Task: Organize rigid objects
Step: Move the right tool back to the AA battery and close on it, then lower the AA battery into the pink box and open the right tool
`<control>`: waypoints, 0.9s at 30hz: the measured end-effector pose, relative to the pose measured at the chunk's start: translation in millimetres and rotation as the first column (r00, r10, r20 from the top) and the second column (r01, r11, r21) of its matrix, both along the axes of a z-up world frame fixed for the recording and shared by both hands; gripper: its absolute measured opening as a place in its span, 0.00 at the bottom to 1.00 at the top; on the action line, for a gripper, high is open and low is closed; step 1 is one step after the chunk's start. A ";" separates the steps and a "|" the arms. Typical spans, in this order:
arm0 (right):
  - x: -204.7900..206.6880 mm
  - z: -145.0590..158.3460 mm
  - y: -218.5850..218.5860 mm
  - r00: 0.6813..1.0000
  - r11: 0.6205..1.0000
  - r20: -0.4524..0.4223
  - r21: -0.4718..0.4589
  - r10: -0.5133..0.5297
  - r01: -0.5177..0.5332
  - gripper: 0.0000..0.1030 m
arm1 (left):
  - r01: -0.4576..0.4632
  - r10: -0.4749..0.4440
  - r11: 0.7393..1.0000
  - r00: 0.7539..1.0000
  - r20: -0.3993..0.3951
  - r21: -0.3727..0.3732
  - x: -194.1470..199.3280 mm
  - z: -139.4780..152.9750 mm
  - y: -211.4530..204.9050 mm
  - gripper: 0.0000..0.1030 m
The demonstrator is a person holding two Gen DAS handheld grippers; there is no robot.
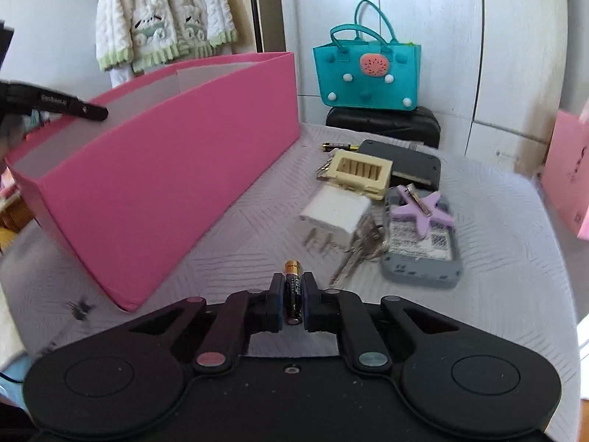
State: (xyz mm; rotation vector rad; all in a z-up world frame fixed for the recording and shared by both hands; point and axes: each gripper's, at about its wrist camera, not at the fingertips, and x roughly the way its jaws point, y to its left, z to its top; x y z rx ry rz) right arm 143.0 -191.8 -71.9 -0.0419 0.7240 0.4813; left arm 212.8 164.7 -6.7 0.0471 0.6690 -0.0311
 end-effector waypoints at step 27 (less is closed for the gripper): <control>99.3 97.5 158.7 0.867 0.869 -0.140 -0.071 0.477 -0.490 0.12 | 0.000 0.000 0.999 1.000 -0.010 0.041 -1.0 0.0 -4.2 0.06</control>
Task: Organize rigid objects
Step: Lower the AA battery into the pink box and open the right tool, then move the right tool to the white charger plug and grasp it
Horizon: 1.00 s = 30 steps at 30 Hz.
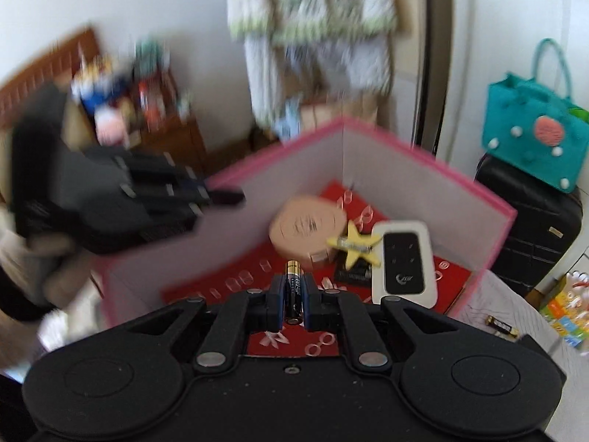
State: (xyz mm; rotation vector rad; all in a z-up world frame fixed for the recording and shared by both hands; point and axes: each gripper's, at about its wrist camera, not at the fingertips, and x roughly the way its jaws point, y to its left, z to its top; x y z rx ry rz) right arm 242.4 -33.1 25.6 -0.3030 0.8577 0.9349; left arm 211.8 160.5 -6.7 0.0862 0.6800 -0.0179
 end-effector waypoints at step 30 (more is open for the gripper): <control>-27.6 -5.4 -162.2 0.885 0.864 0.005 0.219 -0.465 0.453 0.20 | -0.014 0.014 1.000 1.000 0.004 -0.010 0.2 0.6 -1.3 0.06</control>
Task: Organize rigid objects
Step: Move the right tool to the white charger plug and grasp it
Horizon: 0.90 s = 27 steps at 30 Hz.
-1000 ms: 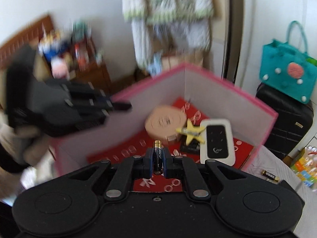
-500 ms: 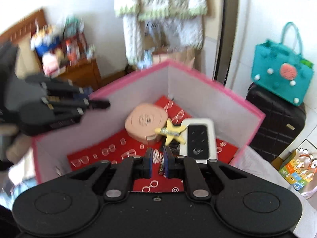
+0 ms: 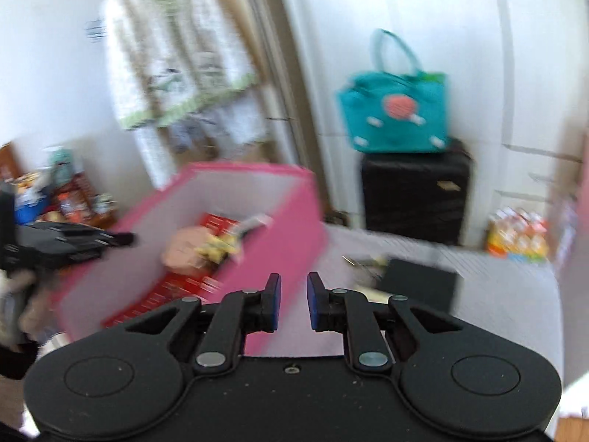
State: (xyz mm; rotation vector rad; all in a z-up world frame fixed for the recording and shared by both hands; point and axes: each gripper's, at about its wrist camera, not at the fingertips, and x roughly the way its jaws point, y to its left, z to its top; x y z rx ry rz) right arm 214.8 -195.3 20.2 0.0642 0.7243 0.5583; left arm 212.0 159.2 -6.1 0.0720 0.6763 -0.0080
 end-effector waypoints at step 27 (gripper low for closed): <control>-5.8 -90.7 37.2 0.992 0.952 0.093 -0.287 -0.081 0.105 0.60 | 0.001 -0.001 1.000 1.000 0.000 0.012 -1.0 0.3 1.4 0.07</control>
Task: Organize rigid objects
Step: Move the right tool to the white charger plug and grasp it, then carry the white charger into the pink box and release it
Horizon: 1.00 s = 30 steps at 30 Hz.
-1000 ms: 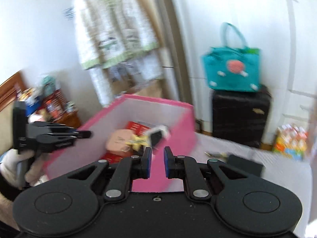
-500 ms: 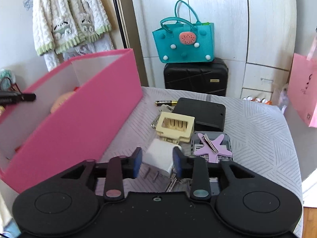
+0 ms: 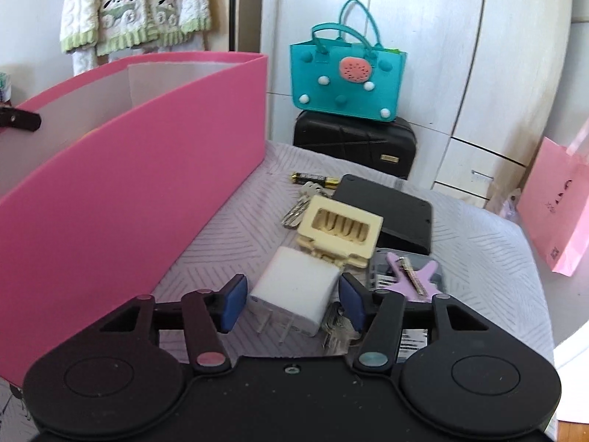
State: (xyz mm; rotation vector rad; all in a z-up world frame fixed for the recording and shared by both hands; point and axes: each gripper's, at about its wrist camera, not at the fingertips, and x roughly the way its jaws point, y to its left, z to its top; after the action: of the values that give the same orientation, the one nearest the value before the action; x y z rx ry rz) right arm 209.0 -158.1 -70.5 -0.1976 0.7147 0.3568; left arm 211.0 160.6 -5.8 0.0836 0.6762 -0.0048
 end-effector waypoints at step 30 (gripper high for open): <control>-34.7 63.4 -17.5 0.994 0.990 0.079 0.118 0.071 -0.080 0.47 | -0.003 0.003 1.000 1.000 0.025 -0.004 -11.4 4.8 -3.7 0.06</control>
State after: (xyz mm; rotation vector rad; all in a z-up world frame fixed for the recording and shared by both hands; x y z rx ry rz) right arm 174.3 -175.6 -7.1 -0.1223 0.6109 0.4618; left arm 199.6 156.9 -0.9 0.0784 0.6518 -0.0023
